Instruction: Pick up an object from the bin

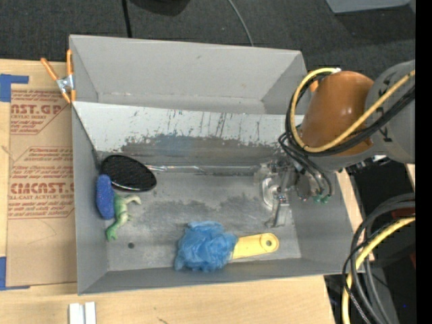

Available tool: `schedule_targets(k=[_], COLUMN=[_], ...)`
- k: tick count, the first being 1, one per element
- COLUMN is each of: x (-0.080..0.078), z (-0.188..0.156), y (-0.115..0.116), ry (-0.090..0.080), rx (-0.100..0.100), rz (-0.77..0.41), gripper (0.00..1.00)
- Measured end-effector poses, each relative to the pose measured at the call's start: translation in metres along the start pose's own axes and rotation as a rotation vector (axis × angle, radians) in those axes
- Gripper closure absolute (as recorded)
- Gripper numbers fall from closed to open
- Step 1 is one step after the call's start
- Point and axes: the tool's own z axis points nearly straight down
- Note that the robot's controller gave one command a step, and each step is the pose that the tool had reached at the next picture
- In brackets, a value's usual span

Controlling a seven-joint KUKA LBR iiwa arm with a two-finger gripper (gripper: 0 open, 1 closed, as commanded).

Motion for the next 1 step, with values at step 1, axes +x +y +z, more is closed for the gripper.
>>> schedule_targets(k=[1], x=[-0.0018], z=[-0.0044], y=[0.0001], ry=[-0.008], rx=[0.001], rz=[-0.001], gripper=[0.0])
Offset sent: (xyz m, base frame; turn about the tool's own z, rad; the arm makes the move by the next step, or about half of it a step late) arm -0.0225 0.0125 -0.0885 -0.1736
